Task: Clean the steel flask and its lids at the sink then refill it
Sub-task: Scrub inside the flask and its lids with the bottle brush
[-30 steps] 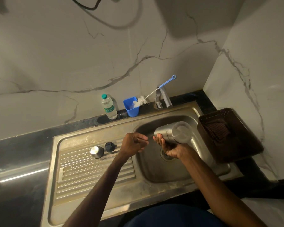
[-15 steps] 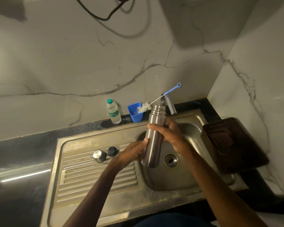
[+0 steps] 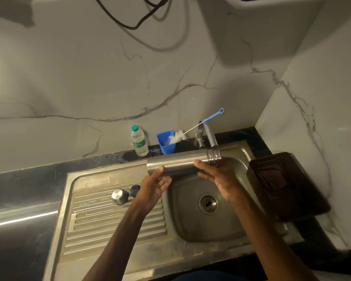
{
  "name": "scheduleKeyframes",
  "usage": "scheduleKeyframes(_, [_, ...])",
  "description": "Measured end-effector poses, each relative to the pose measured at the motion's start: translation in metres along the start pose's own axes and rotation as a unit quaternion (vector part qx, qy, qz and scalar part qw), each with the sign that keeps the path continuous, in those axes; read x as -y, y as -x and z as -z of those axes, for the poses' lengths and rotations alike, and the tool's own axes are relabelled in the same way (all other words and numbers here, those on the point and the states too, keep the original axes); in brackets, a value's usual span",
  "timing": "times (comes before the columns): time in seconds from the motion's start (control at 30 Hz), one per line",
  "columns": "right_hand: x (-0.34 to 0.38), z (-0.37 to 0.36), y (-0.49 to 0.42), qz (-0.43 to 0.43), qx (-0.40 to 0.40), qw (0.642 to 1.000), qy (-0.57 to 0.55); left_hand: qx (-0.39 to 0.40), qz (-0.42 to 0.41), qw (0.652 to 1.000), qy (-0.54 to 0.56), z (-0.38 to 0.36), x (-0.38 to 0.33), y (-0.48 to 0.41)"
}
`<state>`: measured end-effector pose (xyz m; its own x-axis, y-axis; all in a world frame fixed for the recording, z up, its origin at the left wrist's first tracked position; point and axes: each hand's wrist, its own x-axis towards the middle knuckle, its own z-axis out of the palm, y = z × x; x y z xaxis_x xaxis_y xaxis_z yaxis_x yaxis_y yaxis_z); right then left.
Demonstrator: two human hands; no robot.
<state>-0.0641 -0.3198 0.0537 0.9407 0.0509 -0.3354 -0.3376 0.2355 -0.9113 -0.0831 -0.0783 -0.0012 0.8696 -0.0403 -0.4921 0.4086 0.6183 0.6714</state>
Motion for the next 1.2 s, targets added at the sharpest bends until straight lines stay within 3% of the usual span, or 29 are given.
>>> scheduleKeyframes(0.1, [-0.021, -0.016, 0.006, -0.01, -0.028, 0.998, -0.052, -0.024, 0.022, 0.996, 0.084, -0.024, 0.0, 0.003])
scheduleKeyframes(0.23, [-0.029, -0.027, 0.009, -0.009, 0.008, 1.0, -0.026, -0.017, 0.034, 0.999, 0.024, -0.048, 0.009, 0.004])
scheduleKeyframes(0.33, [-0.004, -0.017, -0.009, -0.015, 0.065, 0.994, 0.083, -0.028, 0.026, 0.997, 0.06, -0.043, 0.0, -0.004])
scheduleKeyframes(0.43, [0.03, -0.018, -0.038, 0.095, 0.023, 0.962, 0.254, -0.037, 0.008, 0.997, 0.069, -0.034, -0.014, -0.012])
scheduleKeyframes(0.53, [0.053, -0.033, -0.077, 0.27, 0.002, 0.882, 0.387, -0.033, -0.003, 0.998, 0.059, -0.031, -0.027, -0.016])
scheduleKeyframes(0.6, [0.066, -0.046, -0.106, 0.325, 0.012, 0.82, 0.472, -0.038, -0.012, 0.998, 0.053, -0.031, -0.033, -0.019])
scheduleKeyframes(0.73, [0.071, -0.061, -0.16, 0.331, 0.006, 0.652, 0.683, -0.043, -0.018, 0.996, 0.077, -0.033, -0.041, -0.023])
scheduleKeyframes(0.83, [0.066, -0.067, -0.179, 0.28, 0.01, 0.535, 0.797, -0.045, -0.015, 0.995, 0.088, -0.034, -0.043, -0.024])
scheduleKeyframes(1.07, [0.055, -0.063, -0.191, 0.211, 0.053, 0.441, 0.871, -0.037, -0.014, 0.995, 0.088, -0.033, -0.046, -0.02])
scheduleKeyframes(1.2, [0.051, -0.067, -0.193, 0.19, 0.054, 0.44, 0.876, -0.046, -0.017, 0.996, 0.081, -0.031, -0.047, -0.021])
